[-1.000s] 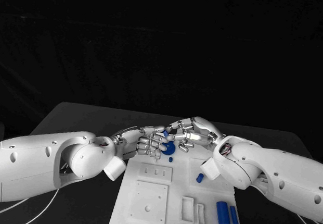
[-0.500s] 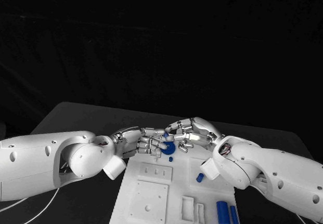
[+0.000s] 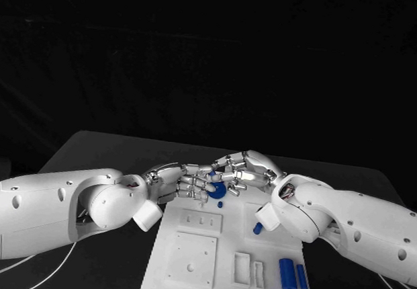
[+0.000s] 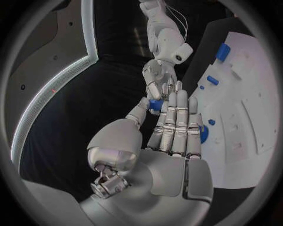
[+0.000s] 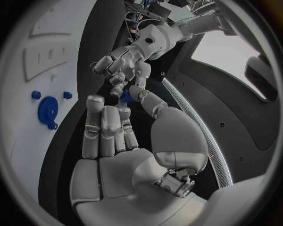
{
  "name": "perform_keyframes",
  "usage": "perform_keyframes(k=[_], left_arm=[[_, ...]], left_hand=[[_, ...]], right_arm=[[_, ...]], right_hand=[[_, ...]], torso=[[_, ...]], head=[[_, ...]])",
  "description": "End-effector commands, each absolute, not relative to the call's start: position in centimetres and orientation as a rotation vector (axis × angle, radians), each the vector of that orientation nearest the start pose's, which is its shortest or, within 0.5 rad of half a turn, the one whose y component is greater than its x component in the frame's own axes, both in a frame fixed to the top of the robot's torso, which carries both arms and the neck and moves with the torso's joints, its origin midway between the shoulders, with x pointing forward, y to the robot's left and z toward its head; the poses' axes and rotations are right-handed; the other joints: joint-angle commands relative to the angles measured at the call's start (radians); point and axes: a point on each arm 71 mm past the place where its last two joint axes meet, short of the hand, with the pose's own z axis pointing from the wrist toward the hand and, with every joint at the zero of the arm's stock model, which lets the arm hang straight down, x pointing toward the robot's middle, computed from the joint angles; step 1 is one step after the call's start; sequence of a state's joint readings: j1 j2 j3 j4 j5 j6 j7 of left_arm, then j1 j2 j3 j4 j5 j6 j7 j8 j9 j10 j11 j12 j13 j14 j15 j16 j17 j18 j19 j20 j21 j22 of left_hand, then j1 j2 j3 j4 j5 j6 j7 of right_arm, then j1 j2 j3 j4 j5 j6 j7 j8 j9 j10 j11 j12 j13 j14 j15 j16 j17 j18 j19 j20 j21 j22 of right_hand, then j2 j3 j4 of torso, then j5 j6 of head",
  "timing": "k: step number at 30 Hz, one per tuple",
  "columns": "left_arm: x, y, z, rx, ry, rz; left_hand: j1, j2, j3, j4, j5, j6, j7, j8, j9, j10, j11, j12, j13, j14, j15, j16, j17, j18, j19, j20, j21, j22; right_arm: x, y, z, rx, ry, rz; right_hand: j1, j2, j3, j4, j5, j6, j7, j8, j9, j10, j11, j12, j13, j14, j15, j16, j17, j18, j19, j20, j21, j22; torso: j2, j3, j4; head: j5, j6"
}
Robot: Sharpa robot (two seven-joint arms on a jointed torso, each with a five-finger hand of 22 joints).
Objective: Assemble the parts on the task board
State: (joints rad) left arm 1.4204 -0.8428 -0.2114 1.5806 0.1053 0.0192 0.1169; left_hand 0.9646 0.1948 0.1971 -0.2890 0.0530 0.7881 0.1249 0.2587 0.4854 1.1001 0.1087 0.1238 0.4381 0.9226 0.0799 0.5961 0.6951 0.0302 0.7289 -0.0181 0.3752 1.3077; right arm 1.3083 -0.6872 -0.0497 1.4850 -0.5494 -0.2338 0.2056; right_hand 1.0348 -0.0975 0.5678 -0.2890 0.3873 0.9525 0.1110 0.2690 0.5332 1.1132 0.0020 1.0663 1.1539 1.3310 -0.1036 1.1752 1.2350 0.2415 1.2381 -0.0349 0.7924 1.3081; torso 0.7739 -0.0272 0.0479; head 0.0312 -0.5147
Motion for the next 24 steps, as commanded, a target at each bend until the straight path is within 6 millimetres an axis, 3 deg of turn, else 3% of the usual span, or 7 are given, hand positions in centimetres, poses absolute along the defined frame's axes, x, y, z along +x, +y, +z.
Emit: perform_keyframes(k=[1,10,19,24], left_arm=[[47.59,17.05,-14.71,-1.034,1.916,-1.743],[47.60,17.09,-14.70,-1.035,1.913,-1.740],[47.67,17.15,-14.73,-1.043,1.907,-1.728],[47.73,17.22,-14.71,-1.044,1.898,-1.727]], left_hand=[[-0.006,-0.021,-0.012,0.003,-0.004,0.007,0.001,0.008,-0.001,-0.006,0.000,0.004,0.001,-0.009,-0.001,0.004,0.000,-0.008,0.000,-0.002,-0.003,0.020],[-0.018,-0.047,-0.022,0.011,-0.004,0.013,0.006,0.011,-0.003,-0.006,0.000,0.007,0.002,-0.008,-0.001,0.005,-0.001,-0.007,0.003,-0.003,-0.004,0.019],[-0.053,-0.119,-0.022,0.052,-0.004,0.018,0.012,0.014,-0.009,-0.005,0.001,0.013,0.002,-0.006,-0.005,0.007,-0.002,-0.001,0.011,-0.006,-0.007,0.017],[-0.042,-0.116,-0.007,0.058,-0.004,0.030,0.016,0.021,-0.008,-0.003,-0.001,0.016,0.002,-0.004,-0.006,0.008,-0.002,0.000,0.013,-0.007,-0.007,0.018]], right_arm=[[49.72,-12.12,-13.36,0.379,1.678,1.453],[49.85,-12.14,-13.36,0.364,1.672,1.439],[49.85,-12.21,-13.35,0.356,1.670,1.433],[49.94,-12.36,-13.37,0.358,1.669,1.427]], right_hand=[[0.002,0.011,-0.007,0.000,0.006,0.002,0.007,0.005,0.000,-0.007,0.003,0.004,0.001,-0.006,0.000,-0.004,-0.001,0.020,-0.002,-0.007,0.004,0.019],[0.002,0.011,-0.008,0.000,0.006,0.002,0.007,0.005,0.000,-0.008,0.003,0.004,0.001,-0.007,0.000,-0.004,-0.001,0.020,-0.002,-0.007,0.004,0.020],[0.004,0.012,-0.010,0.000,0.006,0.007,0.006,0.007,0.001,-0.008,0.002,0.004,0.002,-0.007,-0.001,-0.005,-0.001,0.020,-0.003,-0.007,0.004,0.020],[0.004,0.013,-0.010,0.000,0.005,0.009,0.005,0.008,0.002,-0.009,0.002,0.004,0.002,-0.007,-0.001,-0.004,-0.001,0.020,-0.003,-0.007,0.004,0.020]], torso=[[0.000,0.0005,0.0001],[0.000,0.0006,-0.0006],[0.000,0.0007,-0.0005],[0.000,0.0008,0.0003]], head=[[-0.001,-0.001],[0.000,-0.003],[0.000,-0.002],[-0.001,-0.002]])
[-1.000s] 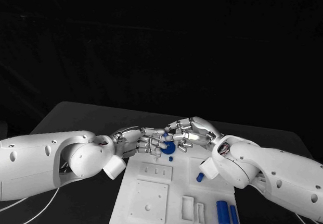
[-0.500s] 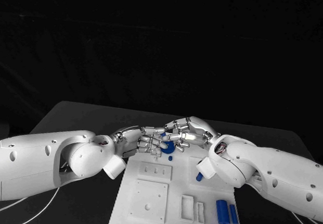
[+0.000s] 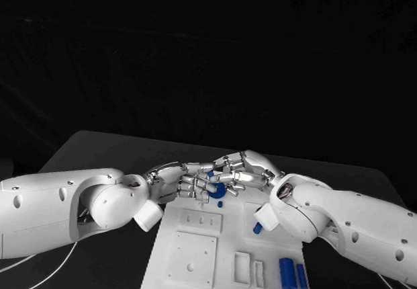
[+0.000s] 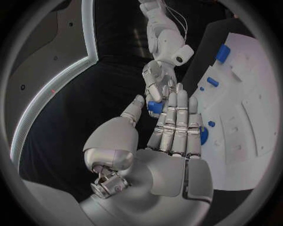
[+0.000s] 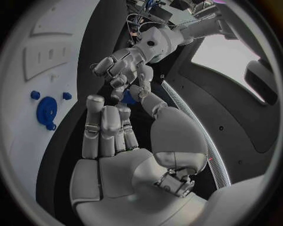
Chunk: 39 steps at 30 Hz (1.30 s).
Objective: Assemble the parts on the task board
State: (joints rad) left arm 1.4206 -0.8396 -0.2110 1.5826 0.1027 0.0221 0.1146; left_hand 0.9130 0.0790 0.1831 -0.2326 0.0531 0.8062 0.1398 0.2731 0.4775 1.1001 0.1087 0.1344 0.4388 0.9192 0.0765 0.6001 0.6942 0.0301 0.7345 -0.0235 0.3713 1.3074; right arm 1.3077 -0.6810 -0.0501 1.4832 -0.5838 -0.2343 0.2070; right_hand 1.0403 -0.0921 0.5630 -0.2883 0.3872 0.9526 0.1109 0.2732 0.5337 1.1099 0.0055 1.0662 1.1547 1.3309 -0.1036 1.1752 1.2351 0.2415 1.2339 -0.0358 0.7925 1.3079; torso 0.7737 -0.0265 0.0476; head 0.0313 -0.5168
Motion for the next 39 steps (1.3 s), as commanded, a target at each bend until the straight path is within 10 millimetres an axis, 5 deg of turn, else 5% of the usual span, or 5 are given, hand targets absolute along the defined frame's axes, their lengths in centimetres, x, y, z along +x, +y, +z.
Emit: perform_keyframes(k=[1,6,19,28,39], left_arm=[[47.74,17.24,-14.70,-1.044,1.897,-1.726],[47.77,17.28,-14.71,-1.046,1.894,-1.723],[47.84,17.57,-14.70,-1.052,1.885,-1.719],[47.92,17.63,-14.70,-1.057,1.876,-1.711],[48.09,17.78,-14.71,-1.069,1.854,-1.689]], left_hand=[[0.013,0.004,0.011,0.001,-0.004,0.014,0.001,0.008,0.000,-0.003,-0.001,0.006,0.002,0.000,-0.002,0.005,-0.001,0.000,0.008,-0.002,-0.003,0.018],[0.031,0.012,0.021,-0.007,-0.004,0.019,0.002,0.011,0.000,-0.001,-0.004,0.008,0.002,0.001,-0.002,0.005,-0.001,-0.001,0.009,-0.001,-0.003,0.019],[0.001,-0.034,0.011,0.016,-0.004,0.003,0.003,0.003,-0.007,-0.006,0.000,0.008,0.000,0.000,-0.002,0.005,-0.003,0.000,0.011,-0.002,-0.006,0.018],[0.014,-0.014,0.026,0.021,-0.004,0.007,0.003,0.006,-0.008,-0.006,-0.003,0.009,0.000,0.000,-0.002,0.005,-0.003,0.000,0.010,-0.002,-0.008,0.019],[0.074,0.032,0.045,-0.031,-0.004,0.027,0.005,0.019,-0.006,0.001,-0.007,0.017,0.002,0.003,-0.002,0.009,-0.002,-0.004,0.012,-0.001,-0.005,0.021]], right_arm=[[49.95,-12.35,-13.38,0.358,1.669,1.427],[49.98,-12.37,-13.39,0.356,1.668,1.423],[50.16,-12.79,-13.54,0.364,1.669,1.412],[50.09,-12.72,-13.57,0.363,1.671,1.415],[50.06,-12.68,-13.65,0.360,1.674,1.414]], right_hand=[[-0.001,0.008,-0.005,0.000,0.006,0.009,0.005,0.004,0.002,-0.005,-0.002,0.005,0.001,-0.007,-0.001,-0.005,-0.001,0.020,0.001,-0.006,0.004,0.020],[-0.001,0.009,-0.005,0.000,0.005,0.010,0.005,0.005,0.002,-0.006,-0.002,0.005,0.001,-0.008,-0.002,-0.005,-0.001,0.020,0.001,-0.006,0.004,0.020],[0.000,0.010,-0.005,0.000,0.005,0.013,0.004,0.006,0.003,-0.006,-0.003,0.005,0.001,-0.008,-0.002,-0.005,-0.001,0.020,0.000,-0.006,0.004,0.020],[0.000,0.010,-0.006,0.000,0.005,0.013,0.003,0.006,0.003,-0.006,-0.004,0.005,0.001,-0.009,-0.003,-0.006,-0.002,0.020,0.000,-0.006,0.004,0.020],[0.000,0.010,-0.006,0.000,0.004,0.014,0.003,0.006,0.004,-0.006,-0.004,0.005,0.001,-0.009,-0.003,-0.006,-0.002,0.020,0.000,-0.005,0.004,0.020]], torso=[[0.000,0.0001,0.0008],[0.000,-0.0001,0.0004],[0.000,-0.0010,0.0008],[0.000,-0.0009,0.0008],[0.000,-0.0004,0.0005]], head=[[-0.001,0.000],[-0.001,0.000],[-0.002,0.000],[-0.001,0.000],[0.000,-0.001]])
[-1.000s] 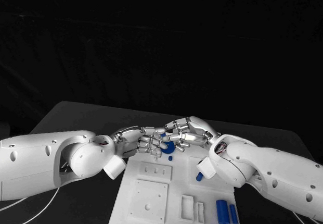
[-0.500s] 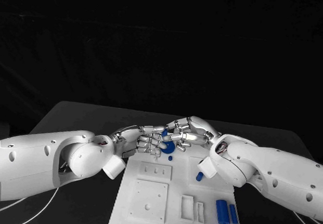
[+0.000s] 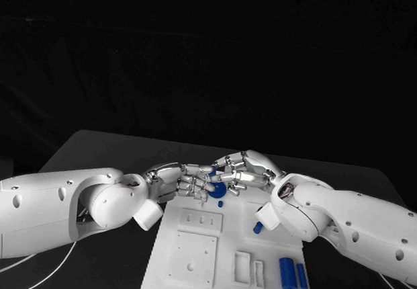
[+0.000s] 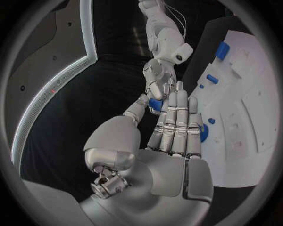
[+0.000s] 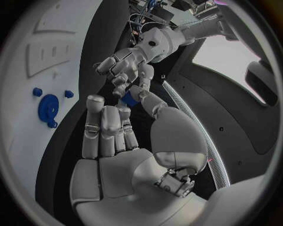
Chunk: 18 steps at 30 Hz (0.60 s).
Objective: Assemble the parts on the task board
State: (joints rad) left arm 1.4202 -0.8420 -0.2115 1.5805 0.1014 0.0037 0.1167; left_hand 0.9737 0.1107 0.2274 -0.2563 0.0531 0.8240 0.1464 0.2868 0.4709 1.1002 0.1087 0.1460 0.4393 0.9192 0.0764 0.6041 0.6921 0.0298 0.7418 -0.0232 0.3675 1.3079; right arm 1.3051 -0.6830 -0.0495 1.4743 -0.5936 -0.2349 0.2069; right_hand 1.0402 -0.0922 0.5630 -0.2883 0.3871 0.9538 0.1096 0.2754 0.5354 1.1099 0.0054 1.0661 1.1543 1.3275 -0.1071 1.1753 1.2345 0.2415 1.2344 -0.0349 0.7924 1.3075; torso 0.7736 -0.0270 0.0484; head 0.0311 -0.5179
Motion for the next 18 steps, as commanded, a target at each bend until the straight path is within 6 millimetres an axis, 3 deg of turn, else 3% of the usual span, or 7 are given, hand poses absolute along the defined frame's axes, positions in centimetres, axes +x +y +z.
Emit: perform_keyframes(k=[1,18], left_arm=[[48.10,17.82,-14.71,-1.071,1.851,-1.686],[48.29,17.52,-14.77,-1.079,1.849,-1.684]], left_hand=[[0.014,0.002,0.000,-0.010,-0.004,0.010,-0.002,0.006,0.001,0.002,-0.007,0.006,0.001,0.003,-0.002,0.005,0.000,-0.004,0.005,-0.001,-0.001,0.021],[0.015,0.003,-0.007,-0.026,-0.004,0.012,0.000,0.007,0.000,0.013,-0.010,0.014,0.003,0.004,-0.004,0.007,0.000,-0.006,0.008,-0.002,-0.001,0.020]], right_arm=[[50.06,-12.69,-13.68,0.361,1.674,1.413],[49.84,-12.42,-13.76,0.356,1.679,1.425]], right_hand=[[0.000,0.010,-0.006,0.000,0.005,0.013,0.004,0.004,0.002,-0.006,-0.004,0.005,0.001,-0.005,0.000,-0.006,-0.001,0.020,-0.001,-0.006,0.004,0.020],[0.000,0.011,-0.007,0.000,0.004,0.013,0.004,0.004,0.002,-0.007,-0.004,0.005,0.001,-0.006,0.000,-0.007,-0.002,0.020,-0.001,-0.006,0.004,0.020]], torso=[[0.000,0.0001,-0.0003],[0.000,-0.0003,-0.0012]], head=[[0.000,0.000],[0.001,-0.001]])
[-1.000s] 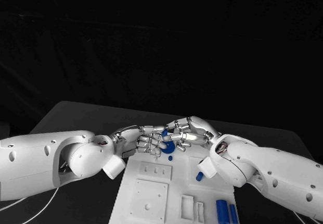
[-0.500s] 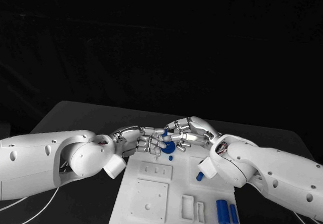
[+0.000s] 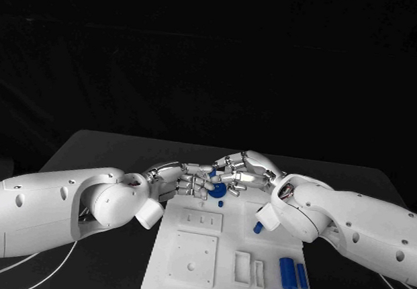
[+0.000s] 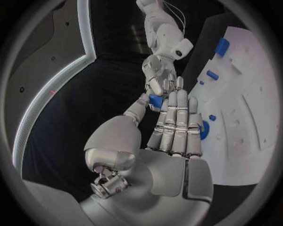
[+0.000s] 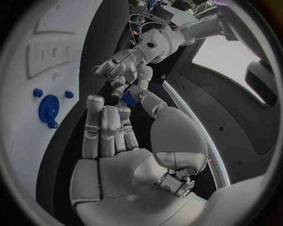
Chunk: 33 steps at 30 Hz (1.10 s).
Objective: Assemble the parts on the task board
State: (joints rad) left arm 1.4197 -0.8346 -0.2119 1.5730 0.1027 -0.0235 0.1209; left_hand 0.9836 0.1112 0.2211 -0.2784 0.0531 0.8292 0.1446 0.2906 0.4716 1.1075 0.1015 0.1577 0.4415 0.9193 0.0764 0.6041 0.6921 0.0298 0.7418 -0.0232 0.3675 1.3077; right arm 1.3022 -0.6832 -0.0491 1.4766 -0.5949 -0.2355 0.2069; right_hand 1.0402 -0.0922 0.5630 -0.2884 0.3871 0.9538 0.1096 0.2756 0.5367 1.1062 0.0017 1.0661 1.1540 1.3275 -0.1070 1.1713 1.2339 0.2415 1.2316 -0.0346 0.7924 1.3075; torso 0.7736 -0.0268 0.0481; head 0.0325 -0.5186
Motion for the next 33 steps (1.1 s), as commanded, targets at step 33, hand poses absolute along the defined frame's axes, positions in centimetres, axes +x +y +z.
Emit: perform_keyframes(k=[33], left_arm=[[48.46,17.32,-14.48,-1.069,1.793,-1.705]], left_hand=[[0.073,0.035,0.008,-0.012,-0.003,0.072,-0.012,0.033,0.005,0.047,-0.027,0.075,0.039,0.023,-0.019,0.041,0.014,-0.014,0.017,-0.015,0.005,0.022]], right_arm=[[49.85,-12.16,-13.87,0.357,1.683,1.425]], right_hand=[[0.000,0.012,-0.007,0.000,0.004,0.013,0.004,0.003,0.001,-0.003,-0.001,0.005,0.002,-0.006,0.000,-0.004,-0.001,0.020,0.001,-0.006,0.004,0.020]], torso=[[0.000,0.0002,-0.0009]], head=[[-0.002,-0.005]])
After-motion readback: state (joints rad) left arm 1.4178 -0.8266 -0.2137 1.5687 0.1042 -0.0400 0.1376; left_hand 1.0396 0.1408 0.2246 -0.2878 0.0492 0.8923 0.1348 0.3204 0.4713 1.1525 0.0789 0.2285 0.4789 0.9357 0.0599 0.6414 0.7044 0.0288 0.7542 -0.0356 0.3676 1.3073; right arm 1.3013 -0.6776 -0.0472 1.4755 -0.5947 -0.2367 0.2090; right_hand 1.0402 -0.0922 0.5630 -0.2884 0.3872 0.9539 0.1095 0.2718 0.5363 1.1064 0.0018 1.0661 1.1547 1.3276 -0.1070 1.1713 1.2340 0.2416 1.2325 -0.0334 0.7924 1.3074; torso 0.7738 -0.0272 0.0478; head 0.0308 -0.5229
